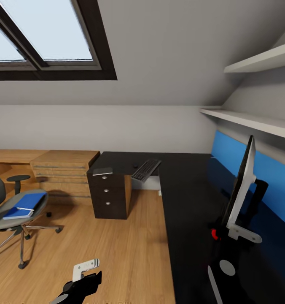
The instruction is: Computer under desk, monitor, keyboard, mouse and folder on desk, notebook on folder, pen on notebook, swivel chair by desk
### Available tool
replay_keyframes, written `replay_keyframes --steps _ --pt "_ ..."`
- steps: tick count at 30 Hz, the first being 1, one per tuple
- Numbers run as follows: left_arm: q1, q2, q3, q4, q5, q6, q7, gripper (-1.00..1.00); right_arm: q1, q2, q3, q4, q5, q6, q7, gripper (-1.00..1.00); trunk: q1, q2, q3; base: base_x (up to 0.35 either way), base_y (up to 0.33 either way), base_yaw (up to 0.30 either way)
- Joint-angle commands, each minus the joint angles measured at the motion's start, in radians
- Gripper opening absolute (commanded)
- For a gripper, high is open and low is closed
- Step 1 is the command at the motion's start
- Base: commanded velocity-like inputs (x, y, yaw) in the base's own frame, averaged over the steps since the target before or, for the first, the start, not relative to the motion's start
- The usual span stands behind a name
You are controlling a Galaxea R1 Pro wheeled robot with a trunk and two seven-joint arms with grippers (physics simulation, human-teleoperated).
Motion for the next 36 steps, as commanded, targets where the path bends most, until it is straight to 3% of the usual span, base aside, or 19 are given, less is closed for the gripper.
replay_keyframes --steps 1,12,25,36 --pt "0.0 0.0 -0.001 -0.002 0.011 0.002 0.009 1.0 -0.001 0.001 -0.002 0.001 0.001 -0.002 -0.001 1.0 0.0 -0.001 -0.001 -0.173 -0.183 0.0" --pt "0.0 0.0 -0.002 -0.002 0.009 0.002 0.009 1.0 -0.001 0.001 -0.004 0.001 -0.01 -0.002 -0.001 1.0 0.0 -0.001 -0.001 -0.184 -0.233 0.0" --pt "0.0 0.001 -0.001 -0.002 0.009 0.002 0.009 1.0 -0.001 0.002 -0.004 0.001 -0.011 -0.003 -0.001 1.0 0.0 -0.001 -0.001 -0.017 -0.251 0.0" --pt "0.0 0.002 0.0 -0.002 0.01 0.002 0.011 1.0 -0.001 0.001 -0.002 0.001 -0.014 -0.009 0.004 1.0 0.0 -0.001 -0.001 0.0 -0.018 0.0"
